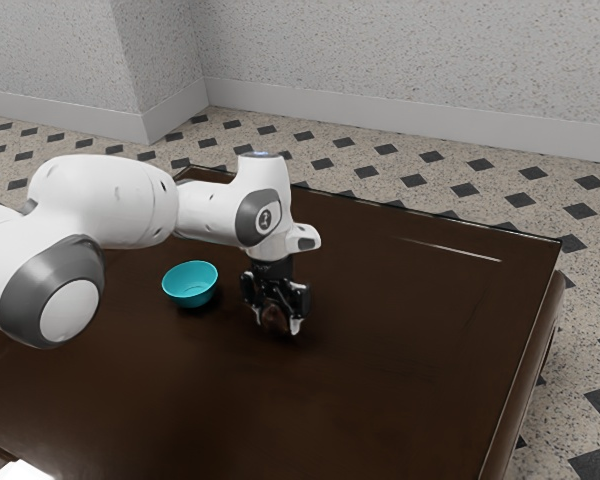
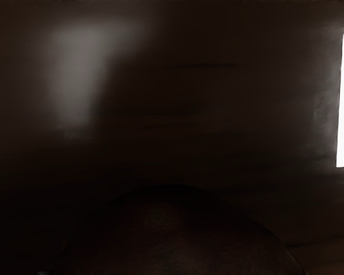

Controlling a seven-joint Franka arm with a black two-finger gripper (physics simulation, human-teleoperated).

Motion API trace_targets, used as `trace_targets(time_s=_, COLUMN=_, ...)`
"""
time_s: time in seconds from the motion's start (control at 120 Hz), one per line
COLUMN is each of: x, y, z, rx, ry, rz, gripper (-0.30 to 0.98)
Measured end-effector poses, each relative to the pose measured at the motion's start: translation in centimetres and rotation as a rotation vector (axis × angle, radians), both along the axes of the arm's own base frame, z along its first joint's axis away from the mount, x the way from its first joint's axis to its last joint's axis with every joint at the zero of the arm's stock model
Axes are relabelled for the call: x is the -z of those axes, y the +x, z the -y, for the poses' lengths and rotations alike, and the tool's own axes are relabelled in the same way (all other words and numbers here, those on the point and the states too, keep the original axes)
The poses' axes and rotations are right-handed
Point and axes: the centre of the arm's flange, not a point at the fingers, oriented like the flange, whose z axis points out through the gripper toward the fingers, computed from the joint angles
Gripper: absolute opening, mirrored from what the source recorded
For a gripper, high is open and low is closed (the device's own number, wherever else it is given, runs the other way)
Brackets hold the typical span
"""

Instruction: Place the pear in the bowl.

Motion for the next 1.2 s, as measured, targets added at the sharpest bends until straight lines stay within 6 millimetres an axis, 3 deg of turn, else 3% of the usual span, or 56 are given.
trace_targets(time_s=0.117, x=-0.9, y=0.1, z=-0.1, rx=0.000, ry=0.001, rz=0.011, gripper=0.44)
trace_targets(time_s=0.167, x=-2.8, y=0.2, z=-0.5, rx=-0.001, ry=0.001, rz=0.034, gripper=0.42)
trace_targets(time_s=0.233, x=-6.1, y=0.4, z=-2.4, rx=-0.020, ry=0.015, rz=0.068, gripper=0.40)
trace_targets(time_s=0.333, x=-10.6, y=0.1, z=-8.4, rx=-0.090, ry=0.061, rz=0.104, gripper=0.39)
trace_targets(time_s=0.392, x=-11.9, y=-0.4, z=-12.4, rx=-0.135, ry=0.088, rz=0.097, gripper=0.39)
trace_targets(time_s=0.475, x=-11.2, y=-1.2, z=-16.7, rx=-0.184, ry=0.117, rz=0.059, gripper=0.39)
trace_targets(time_s=0.558, x=-9.2, y=-1.6, z=-18.9, rx=-0.208, ry=0.138, rz=0.012, gripper=0.39)
trace_targets(time_s=0.683, x=-6.7, y=-1.5, z=-19.9, rx=-0.215, ry=0.161, rz=-0.031, gripper=0.38)
trace_targets(time_s=0.817, x=-7.4, y=0.4, z=-19.7, rx=-0.203, ry=0.179, rz=0.001, gripper=0.39)
trace_targets(time_s=1.083, x=-8.0, y=0.7, z=-19.4, rx=-0.199, ry=0.171, rz=0.011, gripper=0.58)
trace_targets(time_s=1.133, x=-10.0, y=0.6, z=-19.2, rx=-0.195, ry=0.164, rz=0.035, gripper=0.60)
trace_targets(time_s=1.2, x=-19.6, y=-0.7, z=-15.5, rx=-0.127, ry=0.136, rz=0.134, gripper=0.63)
